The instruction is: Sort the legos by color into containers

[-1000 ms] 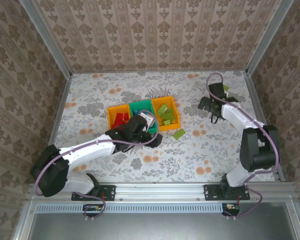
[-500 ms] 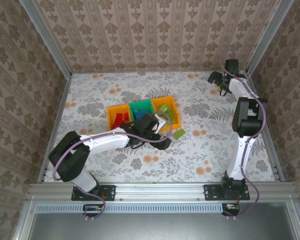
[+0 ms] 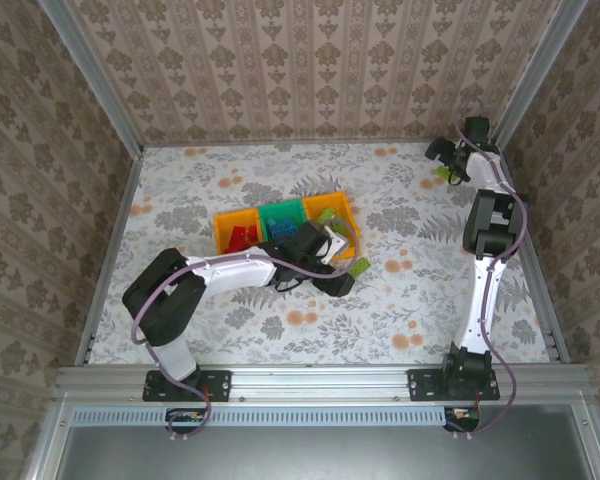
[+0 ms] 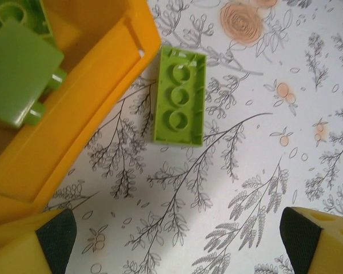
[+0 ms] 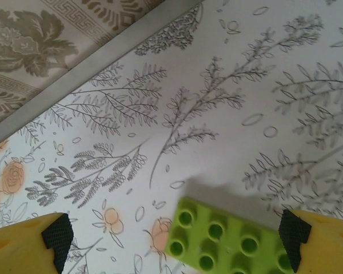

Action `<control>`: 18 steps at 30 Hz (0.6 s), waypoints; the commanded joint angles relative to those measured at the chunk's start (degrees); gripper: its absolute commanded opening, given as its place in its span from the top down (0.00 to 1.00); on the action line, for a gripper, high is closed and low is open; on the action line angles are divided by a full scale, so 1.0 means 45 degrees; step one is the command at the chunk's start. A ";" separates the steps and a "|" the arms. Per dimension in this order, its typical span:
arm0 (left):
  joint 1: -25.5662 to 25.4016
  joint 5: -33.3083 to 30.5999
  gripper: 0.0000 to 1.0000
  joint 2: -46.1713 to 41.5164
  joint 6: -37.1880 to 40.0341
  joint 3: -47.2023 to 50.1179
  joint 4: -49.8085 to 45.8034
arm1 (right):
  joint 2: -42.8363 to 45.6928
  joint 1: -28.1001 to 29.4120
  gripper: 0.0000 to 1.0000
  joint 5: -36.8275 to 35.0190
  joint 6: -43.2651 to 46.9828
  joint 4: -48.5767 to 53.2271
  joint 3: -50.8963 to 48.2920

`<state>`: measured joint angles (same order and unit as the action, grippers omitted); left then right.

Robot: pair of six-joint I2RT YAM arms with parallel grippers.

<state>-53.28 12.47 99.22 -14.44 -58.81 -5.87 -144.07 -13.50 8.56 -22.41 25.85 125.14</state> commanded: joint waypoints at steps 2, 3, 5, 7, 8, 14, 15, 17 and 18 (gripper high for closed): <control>-0.0085 0.0344 0.05 0.0352 0.0352 -0.0481 0.0035 | -0.0730 0.0045 0.04 0.0870 0.0133 0.1432 0.1303; -0.0078 0.0390 0.05 0.0372 0.0357 -0.0513 0.0008 | -0.0874 0.0042 0.05 0.0882 0.0121 0.1667 0.1506; -0.0080 0.0470 0.05 0.0373 0.0376 -0.0516 0.0010 | -0.1117 0.0065 0.05 0.0976 0.0189 0.1954 0.1764; -0.0087 0.0515 0.05 0.0361 0.0390 -0.0560 0.0015 | -0.1274 0.0070 0.07 0.1313 0.0290 0.2210 0.1898; -0.0077 0.0531 0.05 0.0354 0.0376 -0.0553 0.0020 | -0.1285 0.0080 0.07 0.1456 0.0327 0.2254 0.1870; -0.0070 0.0713 0.06 0.0337 0.0261 -0.0386 0.0267 | -0.1154 0.0368 0.09 0.2330 0.1033 0.2705 0.1597; -0.0060 0.0717 0.06 0.0329 0.0259 -0.0364 0.0298 | -0.1120 0.0463 0.10 0.2364 0.1205 0.2849 0.1558; -0.0068 0.0769 0.07 0.0285 0.0221 -0.0281 0.0364 | -0.1037 0.0646 0.11 0.2216 0.1566 0.3192 0.1422; -0.0060 0.0783 0.07 0.0251 0.0230 -0.0254 0.0381 | -0.1017 0.0702 0.12 0.1972 0.1649 0.3341 0.1359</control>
<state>-53.28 14.48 100.36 -14.06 -59.55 -5.48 -148.31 -12.62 15.29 -17.76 34.72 131.70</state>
